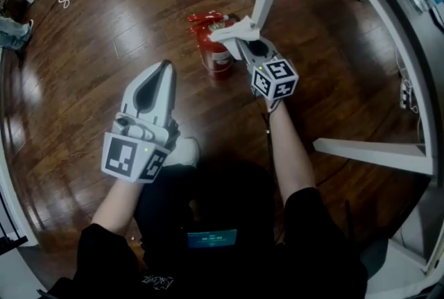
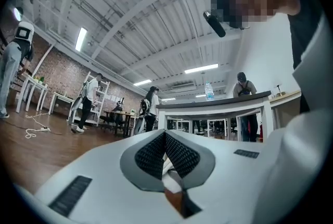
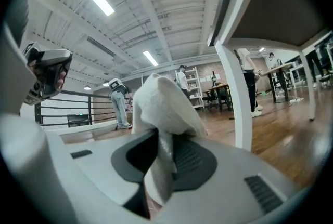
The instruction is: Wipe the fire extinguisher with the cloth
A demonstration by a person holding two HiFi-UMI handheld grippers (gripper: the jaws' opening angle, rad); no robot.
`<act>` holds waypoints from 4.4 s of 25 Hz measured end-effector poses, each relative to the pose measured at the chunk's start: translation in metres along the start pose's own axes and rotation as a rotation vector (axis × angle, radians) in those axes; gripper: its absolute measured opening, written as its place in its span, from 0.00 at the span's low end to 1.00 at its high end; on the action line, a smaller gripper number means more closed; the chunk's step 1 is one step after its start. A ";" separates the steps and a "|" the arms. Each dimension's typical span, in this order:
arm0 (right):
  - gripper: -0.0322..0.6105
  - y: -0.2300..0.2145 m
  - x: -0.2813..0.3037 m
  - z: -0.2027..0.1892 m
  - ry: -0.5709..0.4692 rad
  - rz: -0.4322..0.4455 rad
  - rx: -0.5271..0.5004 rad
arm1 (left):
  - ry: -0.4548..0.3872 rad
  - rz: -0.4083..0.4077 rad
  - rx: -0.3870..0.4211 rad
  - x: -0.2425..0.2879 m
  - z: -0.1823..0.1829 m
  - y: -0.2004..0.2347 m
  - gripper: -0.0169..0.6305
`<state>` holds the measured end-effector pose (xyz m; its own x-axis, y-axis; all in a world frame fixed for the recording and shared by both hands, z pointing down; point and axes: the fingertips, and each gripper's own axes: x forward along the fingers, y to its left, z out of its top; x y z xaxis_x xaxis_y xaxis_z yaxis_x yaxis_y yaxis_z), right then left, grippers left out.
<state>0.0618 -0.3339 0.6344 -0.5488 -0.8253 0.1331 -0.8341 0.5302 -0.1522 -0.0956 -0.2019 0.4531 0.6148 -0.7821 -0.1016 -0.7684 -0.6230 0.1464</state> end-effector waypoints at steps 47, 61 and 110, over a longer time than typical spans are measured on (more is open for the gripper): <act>0.18 0.000 0.029 -0.220 0.197 -0.067 0.142 | 0.095 -0.014 -0.015 -0.004 -0.077 -0.001 0.03; 0.18 0.064 -0.019 -0.054 -0.167 0.091 0.290 | 0.054 0.007 -0.016 -0.009 -0.065 0.001 0.03; 0.18 0.055 0.092 -0.264 0.107 -0.148 1.091 | 0.054 0.033 0.005 -0.022 -0.061 0.012 0.03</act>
<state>-0.0490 -0.3293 0.8971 -0.4937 -0.8171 0.2976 -0.4244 -0.0723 -0.9026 -0.1076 -0.1915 0.5169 0.5974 -0.8007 -0.0439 -0.7894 -0.5968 0.1437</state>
